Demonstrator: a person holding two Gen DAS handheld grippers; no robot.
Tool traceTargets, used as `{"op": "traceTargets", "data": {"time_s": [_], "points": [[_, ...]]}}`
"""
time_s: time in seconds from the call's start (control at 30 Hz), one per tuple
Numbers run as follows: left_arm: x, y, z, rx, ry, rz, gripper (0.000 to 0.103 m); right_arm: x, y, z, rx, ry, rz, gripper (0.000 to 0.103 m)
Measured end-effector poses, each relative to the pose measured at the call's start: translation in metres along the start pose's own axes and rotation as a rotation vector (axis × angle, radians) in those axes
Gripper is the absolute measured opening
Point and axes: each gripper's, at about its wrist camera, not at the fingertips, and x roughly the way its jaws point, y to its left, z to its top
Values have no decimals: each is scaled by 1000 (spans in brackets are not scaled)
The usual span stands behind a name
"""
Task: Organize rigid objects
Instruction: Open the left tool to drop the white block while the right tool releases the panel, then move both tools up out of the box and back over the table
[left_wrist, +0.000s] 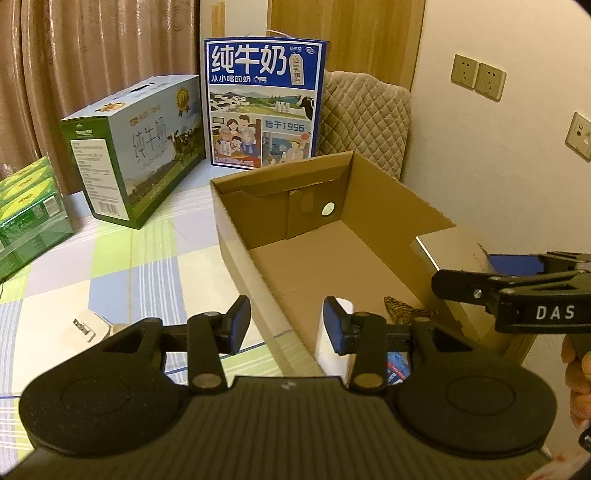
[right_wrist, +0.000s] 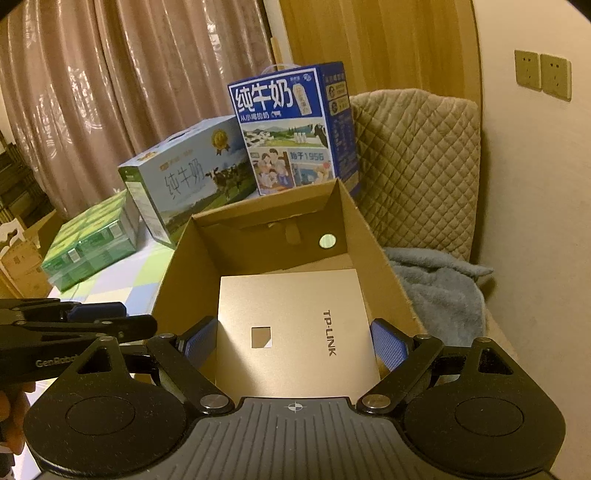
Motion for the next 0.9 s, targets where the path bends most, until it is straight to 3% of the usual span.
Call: {"op": "traceTargets", "data": {"time_s": [0.47, 0.9], "points": [[-10, 24, -15, -17, 0, 4, 39, 17, 11, -1, 29, 1, 35, 86], [-48, 53, -35, -29, -13, 50, 39, -19, 25, 8, 42, -58, 17, 87]]}}
